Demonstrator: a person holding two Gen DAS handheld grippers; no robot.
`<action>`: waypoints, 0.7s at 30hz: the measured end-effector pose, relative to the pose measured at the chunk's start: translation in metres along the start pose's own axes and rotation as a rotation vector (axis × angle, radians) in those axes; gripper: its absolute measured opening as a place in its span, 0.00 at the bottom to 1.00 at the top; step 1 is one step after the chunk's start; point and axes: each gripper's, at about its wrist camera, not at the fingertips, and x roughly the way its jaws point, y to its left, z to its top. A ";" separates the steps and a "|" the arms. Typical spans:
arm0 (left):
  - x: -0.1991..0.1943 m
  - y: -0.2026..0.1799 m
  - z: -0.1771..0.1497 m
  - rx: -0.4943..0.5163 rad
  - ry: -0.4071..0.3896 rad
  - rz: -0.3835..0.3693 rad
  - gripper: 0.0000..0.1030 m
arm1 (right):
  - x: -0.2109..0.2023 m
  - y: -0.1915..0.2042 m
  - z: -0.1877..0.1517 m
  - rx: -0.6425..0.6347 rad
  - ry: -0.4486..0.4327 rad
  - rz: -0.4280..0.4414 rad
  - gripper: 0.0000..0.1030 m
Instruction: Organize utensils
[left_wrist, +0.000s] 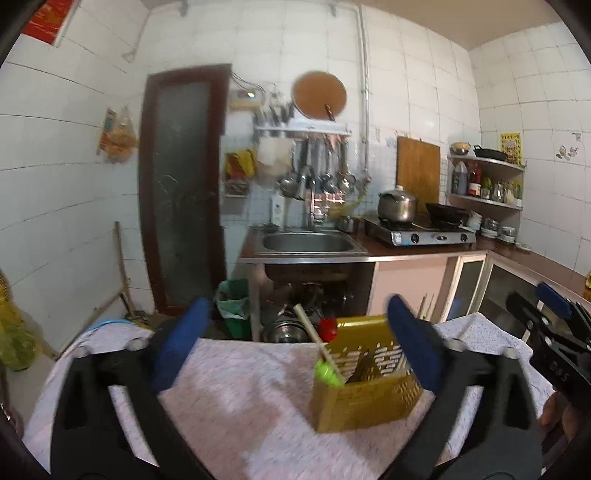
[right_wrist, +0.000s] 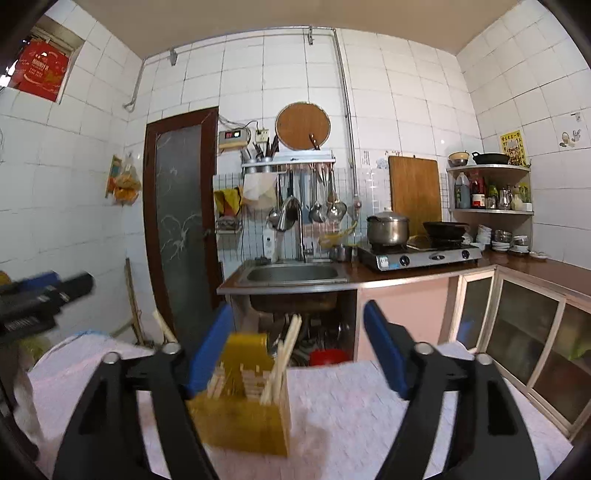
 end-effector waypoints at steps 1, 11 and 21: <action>-0.011 0.002 -0.003 -0.001 0.000 -0.001 0.95 | -0.014 0.000 -0.005 -0.005 0.019 0.009 0.80; -0.116 0.018 -0.104 -0.040 0.059 0.013 0.95 | -0.110 0.023 -0.095 -0.021 0.139 0.044 0.92; -0.153 0.009 -0.180 -0.033 0.061 0.062 0.95 | -0.143 0.026 -0.149 0.019 0.172 0.008 0.96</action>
